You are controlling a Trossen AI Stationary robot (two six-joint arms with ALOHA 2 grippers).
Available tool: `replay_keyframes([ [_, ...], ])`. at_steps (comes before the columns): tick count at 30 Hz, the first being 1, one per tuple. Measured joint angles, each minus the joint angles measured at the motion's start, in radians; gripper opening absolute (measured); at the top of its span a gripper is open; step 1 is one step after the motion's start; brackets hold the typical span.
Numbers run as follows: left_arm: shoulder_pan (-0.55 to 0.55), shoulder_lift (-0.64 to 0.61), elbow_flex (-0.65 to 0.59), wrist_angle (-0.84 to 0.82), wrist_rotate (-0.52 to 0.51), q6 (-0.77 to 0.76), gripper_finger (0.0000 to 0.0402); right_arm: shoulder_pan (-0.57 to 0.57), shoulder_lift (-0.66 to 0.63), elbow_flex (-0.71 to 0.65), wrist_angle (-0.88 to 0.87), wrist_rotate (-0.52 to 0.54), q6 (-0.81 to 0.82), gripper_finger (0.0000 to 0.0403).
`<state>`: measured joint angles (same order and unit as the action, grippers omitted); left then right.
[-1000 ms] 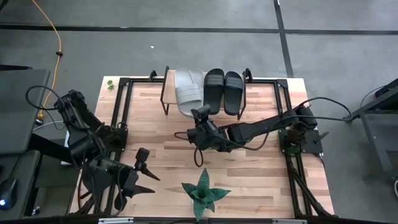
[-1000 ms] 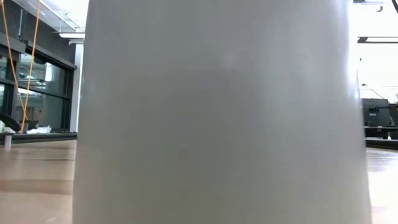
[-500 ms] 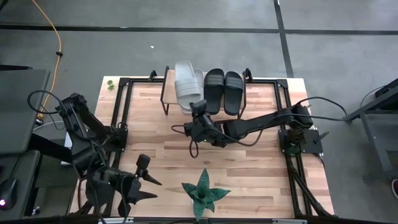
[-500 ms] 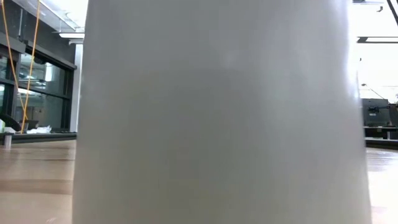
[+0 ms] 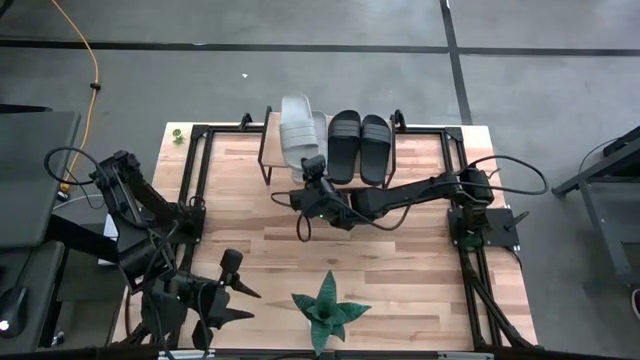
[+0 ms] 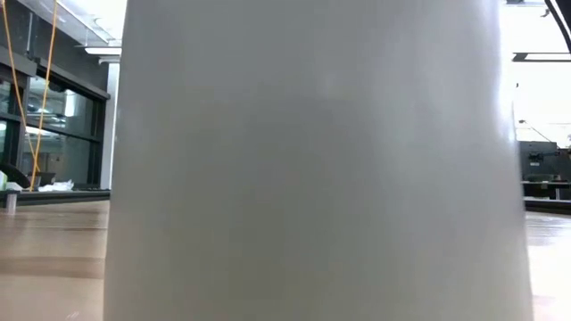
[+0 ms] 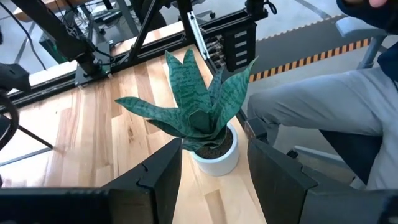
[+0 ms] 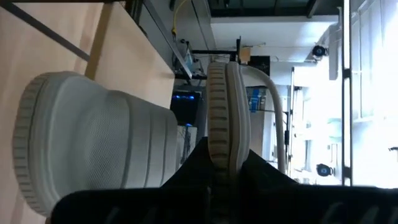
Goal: Pick and place slides into the shelf
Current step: Put the gray slipper on the shelf
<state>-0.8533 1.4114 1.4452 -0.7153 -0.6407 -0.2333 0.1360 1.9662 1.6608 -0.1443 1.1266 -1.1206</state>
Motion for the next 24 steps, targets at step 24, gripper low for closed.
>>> replay_keyframes([
  [24, 0.002, 0.057, 0.000, 0.011, -0.007, -0.007, 0.0170, -0.067, 0.067, 0.001, 0.105, -0.141, -0.013, 0.0003],
])
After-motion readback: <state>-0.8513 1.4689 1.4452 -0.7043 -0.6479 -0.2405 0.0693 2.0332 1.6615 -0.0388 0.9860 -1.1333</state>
